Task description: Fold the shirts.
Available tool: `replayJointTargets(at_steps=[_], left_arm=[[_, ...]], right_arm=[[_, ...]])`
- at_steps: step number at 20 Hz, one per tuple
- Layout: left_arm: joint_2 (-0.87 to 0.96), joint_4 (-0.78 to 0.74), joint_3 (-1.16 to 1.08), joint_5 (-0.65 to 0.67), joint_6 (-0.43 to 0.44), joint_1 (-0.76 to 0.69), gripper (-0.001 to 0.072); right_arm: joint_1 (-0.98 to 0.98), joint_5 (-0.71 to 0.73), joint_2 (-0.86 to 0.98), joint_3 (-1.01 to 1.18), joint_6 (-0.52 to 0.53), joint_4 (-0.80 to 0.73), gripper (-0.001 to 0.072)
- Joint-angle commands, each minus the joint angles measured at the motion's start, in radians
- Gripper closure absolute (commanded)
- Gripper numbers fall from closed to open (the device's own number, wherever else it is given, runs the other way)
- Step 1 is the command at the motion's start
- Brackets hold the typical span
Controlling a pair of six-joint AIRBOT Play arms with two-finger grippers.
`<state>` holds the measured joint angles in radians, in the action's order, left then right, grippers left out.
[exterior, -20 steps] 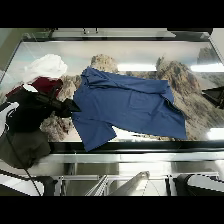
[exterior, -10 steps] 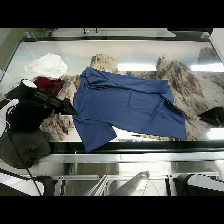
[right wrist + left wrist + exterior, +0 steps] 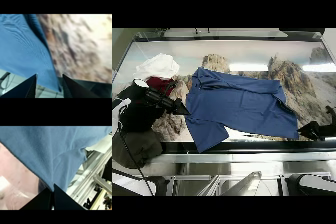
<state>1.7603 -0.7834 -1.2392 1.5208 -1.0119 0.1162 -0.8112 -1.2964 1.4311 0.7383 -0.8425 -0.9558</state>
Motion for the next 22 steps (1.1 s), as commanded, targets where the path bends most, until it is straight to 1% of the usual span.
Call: replayJointTargets(at_steps=[1,4,5,7,8,9,11,12,13,15,17,20,22], left_arm=[[0.0,0.0,-0.001,0.01,0.0,0.0,0.0694],[0.0,0.0,-0.001,0.034,0.0,0.0,0.0694],[0.0,0.0,-0.001,0.042,0.001,0.0,0.0694],[0.0,0.0,-0.001,0.049,0.001,0.0,0.0694],[0.0,0.0,-0.001,0.05,0.001,0.0,0.0693],[0.0,0.0,-0.001,0.05,0.001,0.0,0.0693],[0.0,0.001,-0.001,0.05,0.001,0.0,0.0693],[0.0,0.003,-0.003,0.049,0.002,0.0,0.0694],[-0.003,0.011,-0.012,0.05,0.01,0.0,0.0695],[-0.032,0.08,-0.056,0.066,0.026,0.001,0.0695],[-0.102,0.187,-0.121,0.119,0.045,0.001,0.0695],[-0.262,0.382,-0.247,0.228,0.055,0.008,0.0695],[-0.383,0.559,-0.341,0.244,0.056,0.034,0.0695]], right_arm=[[0.071,0.055,0.018,-0.032,-0.008,-0.008,0.033],[0.139,0.025,0.019,-0.032,-0.008,0.01,0.0336],[0.152,0.014,0.019,-0.032,-0.008,0.01,0.0357],[0.153,0.01,0.019,-0.031,-0.012,0.018,0.0357],[0.153,0.008,0.019,-0.031,-0.013,0.018,0.0419],[0.153,0.006,0.019,-0.031,-0.015,0.018,0.0525],[0.153,0.006,0.019,-0.027,-0.042,0.019,0.0665],[0.153,0.005,0.019,-0.022,-0.063,0.019,0.0694],[0.153,-0.003,0.018,-0.015,-0.071,0.042,0.0695],[0.153,-0.062,0.01,0.016,-0.055,0.155,0.0696],[0.153,-0.157,-0.034,0.072,-0.021,0.324,0.0695],[0.15,-0.288,-0.185,0.229,-0.023,0.59,0.0695],[0.132,-0.343,-0.312,0.368,-0.03,0.813,0.0696]])
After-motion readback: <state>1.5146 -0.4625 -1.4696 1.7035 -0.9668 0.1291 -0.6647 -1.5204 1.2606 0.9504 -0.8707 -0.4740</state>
